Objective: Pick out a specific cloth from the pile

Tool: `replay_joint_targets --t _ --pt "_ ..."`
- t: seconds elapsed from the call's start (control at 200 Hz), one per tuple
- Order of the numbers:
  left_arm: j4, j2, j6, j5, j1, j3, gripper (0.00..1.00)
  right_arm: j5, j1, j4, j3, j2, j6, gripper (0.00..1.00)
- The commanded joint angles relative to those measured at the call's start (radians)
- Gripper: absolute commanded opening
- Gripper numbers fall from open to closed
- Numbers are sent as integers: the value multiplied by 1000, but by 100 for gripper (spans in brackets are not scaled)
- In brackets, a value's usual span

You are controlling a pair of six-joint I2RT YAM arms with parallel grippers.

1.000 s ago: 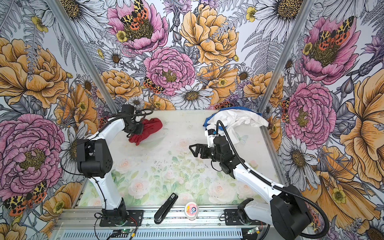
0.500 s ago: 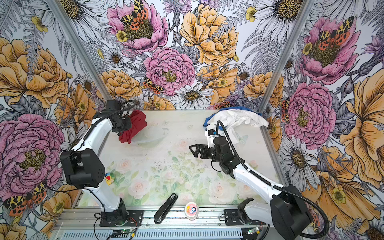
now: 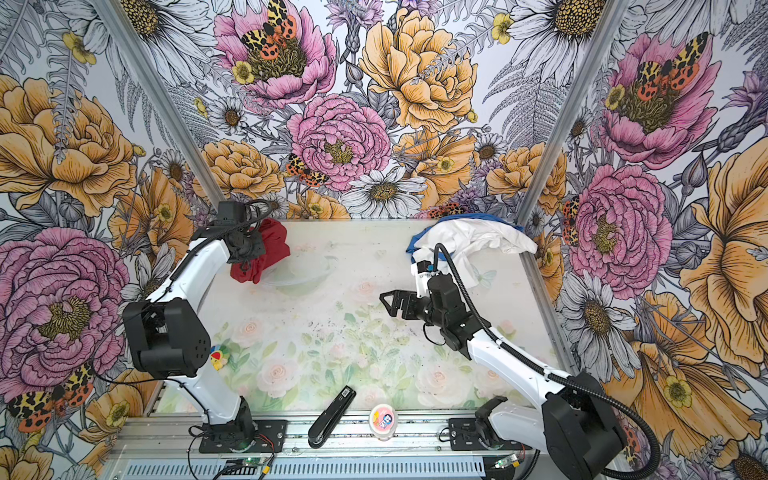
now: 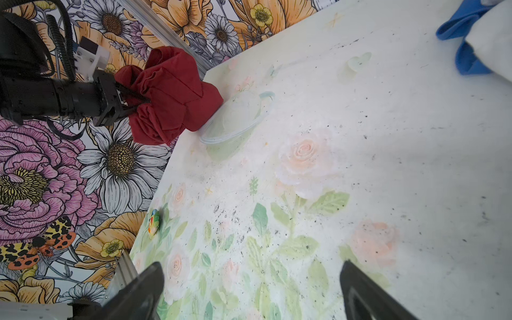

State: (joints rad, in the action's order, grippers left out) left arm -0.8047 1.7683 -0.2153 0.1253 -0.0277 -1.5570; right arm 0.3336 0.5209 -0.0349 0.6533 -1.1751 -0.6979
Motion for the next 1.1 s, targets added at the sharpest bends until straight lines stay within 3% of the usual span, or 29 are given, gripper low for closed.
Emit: replay_joint_targets --t 0.0,0.18,0.32,0.395,0.52,0.691,0.856,0.941,1.096 --pt "48 74 -24 -234 27 13 0 -15 7 0 -6 16 1 99" --pt "47 174 -49 -455 36 -35 0 -8 7 -12 -1 0 0 99" --pt "55 237 -87 -590 -9 -59 0 -4 6 -19 2 -10 -3 99" --pt "124 243 -135 -695 -48 -30 0 -3 6 -20 0 -8 -4 99" --pt "219 213 -198 -766 -81 9 0 -4 7 -17 0 -11 -2 99" --pt "612 205 -488 -984 -154 152 0 1 5 -33 8 -35 -7 99" --pt "1029 240 -803 -1090 -213 258 0 5 8 -30 19 -46 -5 99" --pt "961 236 -756 -1061 -245 233 0 1 8 -24 22 -49 -3 99" --pt "618 263 -545 -962 -305 125 0 -4 7 -26 11 -44 -6 99"
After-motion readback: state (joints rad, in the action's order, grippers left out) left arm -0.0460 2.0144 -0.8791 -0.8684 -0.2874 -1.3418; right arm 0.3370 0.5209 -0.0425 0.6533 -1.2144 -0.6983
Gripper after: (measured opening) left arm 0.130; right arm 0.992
